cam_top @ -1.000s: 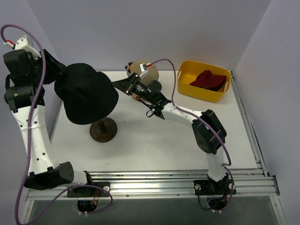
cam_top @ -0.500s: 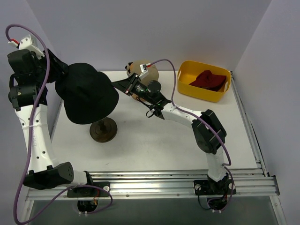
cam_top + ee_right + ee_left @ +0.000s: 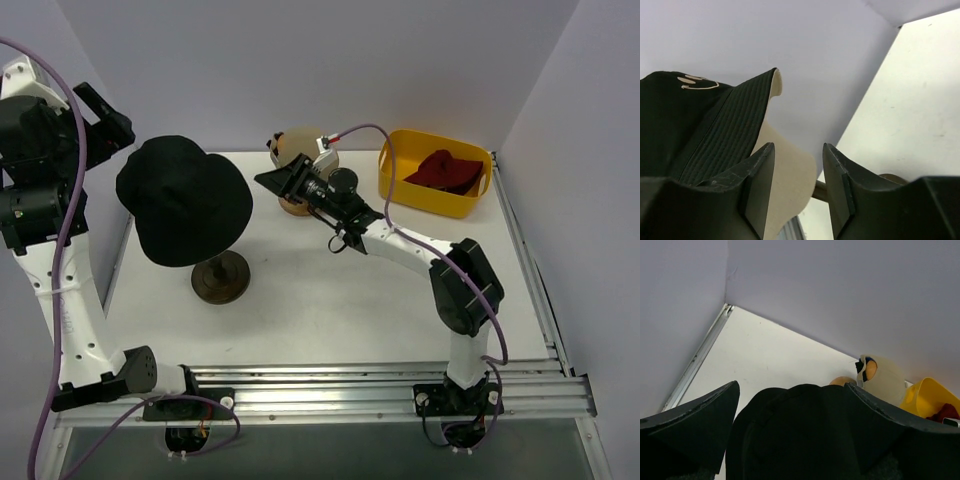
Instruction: Stack the hats
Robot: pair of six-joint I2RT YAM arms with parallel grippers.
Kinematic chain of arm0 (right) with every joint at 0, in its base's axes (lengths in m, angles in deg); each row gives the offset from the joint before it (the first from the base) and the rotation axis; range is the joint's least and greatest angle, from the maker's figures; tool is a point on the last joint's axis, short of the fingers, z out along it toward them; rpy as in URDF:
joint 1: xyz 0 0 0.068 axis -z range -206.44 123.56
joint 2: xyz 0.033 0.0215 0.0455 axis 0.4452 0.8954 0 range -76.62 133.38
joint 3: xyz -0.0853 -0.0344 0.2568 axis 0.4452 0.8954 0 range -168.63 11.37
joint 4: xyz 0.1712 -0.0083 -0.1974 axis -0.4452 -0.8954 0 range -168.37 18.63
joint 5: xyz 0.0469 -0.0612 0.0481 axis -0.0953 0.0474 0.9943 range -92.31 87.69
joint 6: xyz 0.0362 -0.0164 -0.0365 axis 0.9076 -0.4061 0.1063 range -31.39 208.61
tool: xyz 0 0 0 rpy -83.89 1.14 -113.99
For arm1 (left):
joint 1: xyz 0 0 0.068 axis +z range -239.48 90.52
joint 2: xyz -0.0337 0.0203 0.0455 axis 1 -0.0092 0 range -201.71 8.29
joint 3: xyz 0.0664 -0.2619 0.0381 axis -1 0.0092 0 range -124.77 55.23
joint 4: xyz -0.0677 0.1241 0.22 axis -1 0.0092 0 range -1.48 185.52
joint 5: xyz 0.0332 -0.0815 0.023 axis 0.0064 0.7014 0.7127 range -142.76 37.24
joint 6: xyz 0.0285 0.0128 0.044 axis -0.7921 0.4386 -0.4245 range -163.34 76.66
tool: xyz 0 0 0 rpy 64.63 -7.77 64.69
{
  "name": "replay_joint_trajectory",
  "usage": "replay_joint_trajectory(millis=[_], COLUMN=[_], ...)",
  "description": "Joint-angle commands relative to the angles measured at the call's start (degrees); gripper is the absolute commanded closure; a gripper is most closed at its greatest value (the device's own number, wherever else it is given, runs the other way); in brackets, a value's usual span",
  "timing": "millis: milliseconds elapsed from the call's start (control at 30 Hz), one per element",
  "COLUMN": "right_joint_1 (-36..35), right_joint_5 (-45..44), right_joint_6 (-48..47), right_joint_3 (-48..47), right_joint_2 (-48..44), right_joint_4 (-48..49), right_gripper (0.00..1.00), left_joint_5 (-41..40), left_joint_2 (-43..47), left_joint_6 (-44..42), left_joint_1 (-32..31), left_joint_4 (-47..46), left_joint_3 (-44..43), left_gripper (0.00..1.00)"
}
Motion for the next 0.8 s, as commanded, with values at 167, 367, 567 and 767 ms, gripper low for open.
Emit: replay_joint_trajectory(millis=[167,367,567,767], right_joint_1=[2.5,2.9,3.8,8.1], right_joint_5=[-4.8,-12.8,-22.3,-29.8], right_joint_6=[-10.2,-19.7,-26.1,-29.0], right_joint_3=[6.3,13.1,19.4,21.0], right_joint_2=[-13.9,-24.7,-36.9,-44.7], right_joint_4=[-7.1,-16.7,-25.8,-34.9], right_gripper=[0.57,0.57,0.49,0.46], left_joint_5=[0.4,-13.9,-27.5,-44.9], left_joint_2=[2.1,3.3,3.9,1.6], left_joint_6=[-2.8,-6.0,-8.9,-13.8], left_joint_1=[-8.0,-31.6,-57.7,-81.9], left_joint_4=[3.1,2.7,-0.2,-5.8], left_joint_3=[-7.4,-7.2,-3.8,1.9], left_gripper=[0.06,0.06,0.06,0.06])
